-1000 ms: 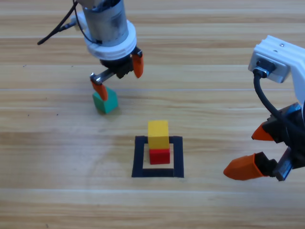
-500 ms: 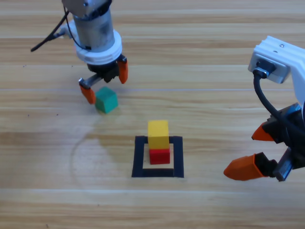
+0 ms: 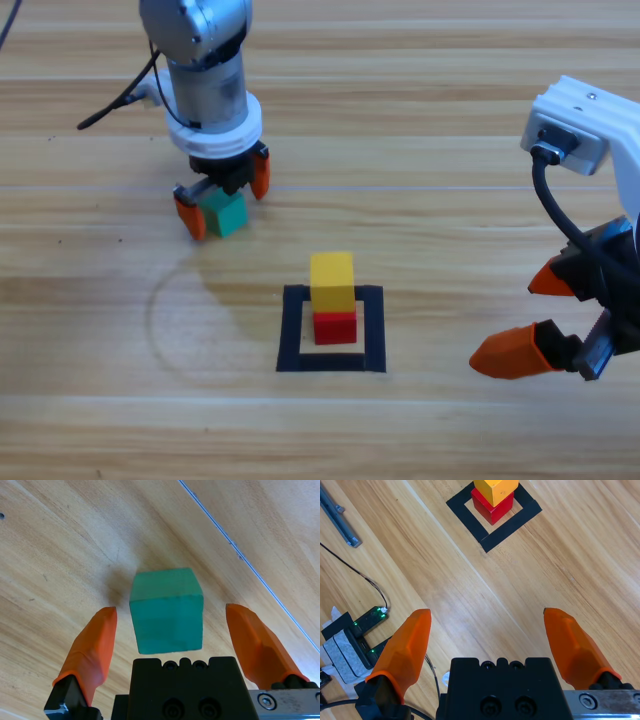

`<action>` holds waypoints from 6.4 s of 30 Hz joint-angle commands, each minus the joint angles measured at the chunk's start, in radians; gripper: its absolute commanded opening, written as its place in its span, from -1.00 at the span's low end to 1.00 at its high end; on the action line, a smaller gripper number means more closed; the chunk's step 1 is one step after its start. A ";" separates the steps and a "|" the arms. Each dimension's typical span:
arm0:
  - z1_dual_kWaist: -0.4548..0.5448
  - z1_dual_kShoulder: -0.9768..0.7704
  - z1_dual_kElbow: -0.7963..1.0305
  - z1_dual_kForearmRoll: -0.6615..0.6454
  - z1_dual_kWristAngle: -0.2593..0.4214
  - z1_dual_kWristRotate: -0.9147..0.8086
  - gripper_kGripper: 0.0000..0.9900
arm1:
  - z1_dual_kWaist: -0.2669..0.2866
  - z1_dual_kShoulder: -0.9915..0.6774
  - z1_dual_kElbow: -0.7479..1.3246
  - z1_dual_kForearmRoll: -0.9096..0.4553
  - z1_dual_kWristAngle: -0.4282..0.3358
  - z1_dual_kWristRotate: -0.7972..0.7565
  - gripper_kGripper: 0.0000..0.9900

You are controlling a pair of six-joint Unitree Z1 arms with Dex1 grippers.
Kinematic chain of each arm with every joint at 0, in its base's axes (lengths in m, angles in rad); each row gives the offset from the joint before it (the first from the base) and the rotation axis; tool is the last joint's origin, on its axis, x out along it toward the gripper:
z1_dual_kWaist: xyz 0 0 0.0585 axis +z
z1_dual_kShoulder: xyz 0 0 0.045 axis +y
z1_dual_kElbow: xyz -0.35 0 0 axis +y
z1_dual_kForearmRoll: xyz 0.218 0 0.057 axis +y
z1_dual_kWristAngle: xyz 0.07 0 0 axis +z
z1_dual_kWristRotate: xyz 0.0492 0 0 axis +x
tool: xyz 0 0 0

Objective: Stack the blocks in the rectangular block: red at the bottom, yellow in the middle, green on top

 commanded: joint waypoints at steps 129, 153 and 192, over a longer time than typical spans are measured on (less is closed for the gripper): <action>-0.392 -0.063 -0.102 0.225 0.014 0.487 -1.00 | -0.025 0.013 0.010 0.052 0.025 -0.018 1.00; -0.392 -0.066 -0.101 0.225 0.013 0.475 -0.05 | -0.025 0.004 0.010 0.057 0.025 -0.018 1.00; -0.624 -1.309 1.252 -0.582 0.413 0.524 1.00 | -0.025 0.004 -0.001 0.072 0.002 -0.029 1.00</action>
